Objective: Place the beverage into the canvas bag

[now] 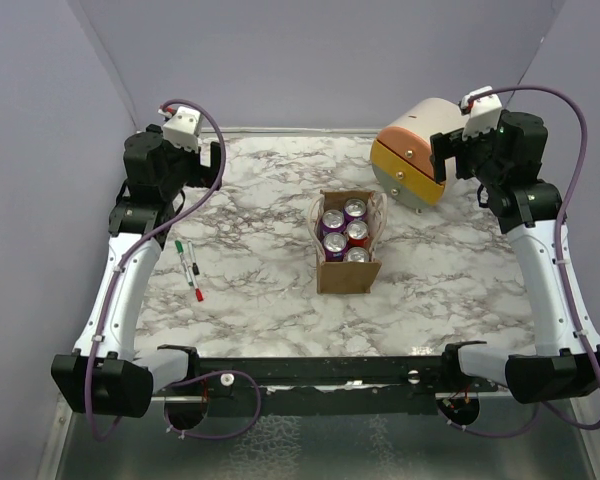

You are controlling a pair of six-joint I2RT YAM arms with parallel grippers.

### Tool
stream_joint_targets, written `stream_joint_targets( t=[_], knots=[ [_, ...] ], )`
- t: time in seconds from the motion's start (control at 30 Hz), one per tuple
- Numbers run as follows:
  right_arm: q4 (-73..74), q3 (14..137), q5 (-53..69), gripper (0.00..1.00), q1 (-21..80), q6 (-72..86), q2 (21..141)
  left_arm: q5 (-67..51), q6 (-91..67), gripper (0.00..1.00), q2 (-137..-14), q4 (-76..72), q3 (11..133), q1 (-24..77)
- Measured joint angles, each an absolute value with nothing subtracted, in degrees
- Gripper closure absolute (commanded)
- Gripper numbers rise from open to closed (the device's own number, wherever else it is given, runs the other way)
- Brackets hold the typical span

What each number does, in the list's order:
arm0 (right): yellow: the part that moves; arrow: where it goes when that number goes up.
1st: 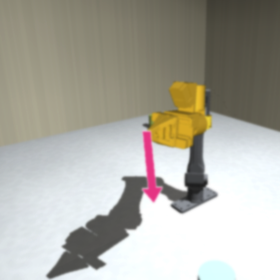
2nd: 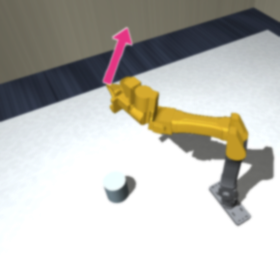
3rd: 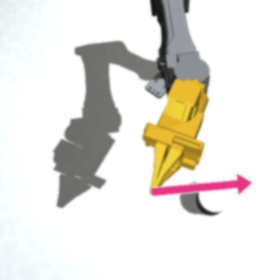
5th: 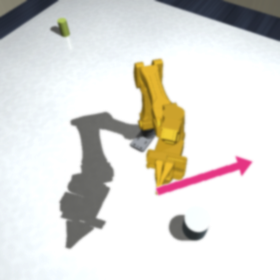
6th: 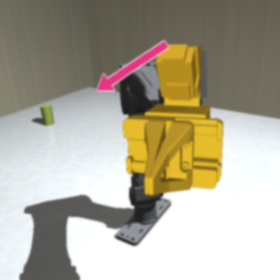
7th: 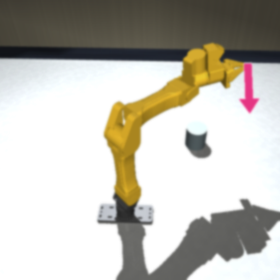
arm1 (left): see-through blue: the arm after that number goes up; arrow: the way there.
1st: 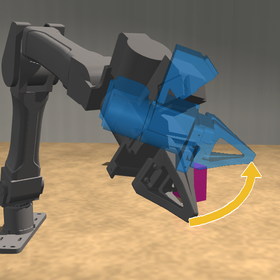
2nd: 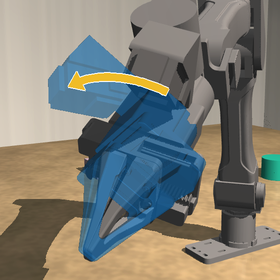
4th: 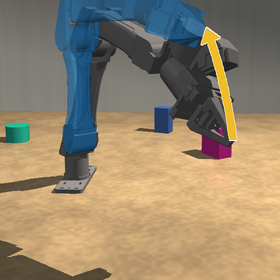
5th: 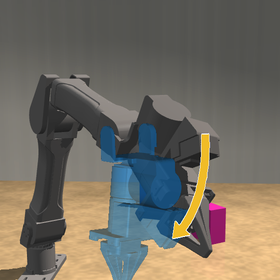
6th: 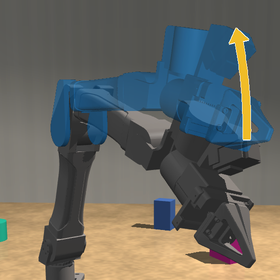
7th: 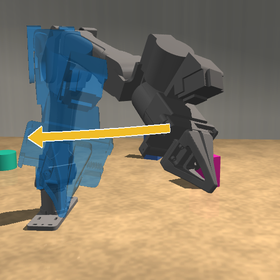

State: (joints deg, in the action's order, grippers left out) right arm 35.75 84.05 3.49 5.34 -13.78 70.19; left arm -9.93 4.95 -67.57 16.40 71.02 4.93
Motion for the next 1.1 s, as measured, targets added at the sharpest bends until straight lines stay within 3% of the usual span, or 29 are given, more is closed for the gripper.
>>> stream_joint_targets(
  t=[0.8,1.1],
  knots=[
    [31.8,72.9,3.1,0.00,5.3,-16.6,54.0,-9.8,5.0,0.01,-62.8,18.4,71.6,2.6],
    [31.4,72.2,2.9,0.00,5.3,-16.5,53.0,-8.0,5.1,0.01,-60.6,18.6,71.6,2.0]
  ],
)
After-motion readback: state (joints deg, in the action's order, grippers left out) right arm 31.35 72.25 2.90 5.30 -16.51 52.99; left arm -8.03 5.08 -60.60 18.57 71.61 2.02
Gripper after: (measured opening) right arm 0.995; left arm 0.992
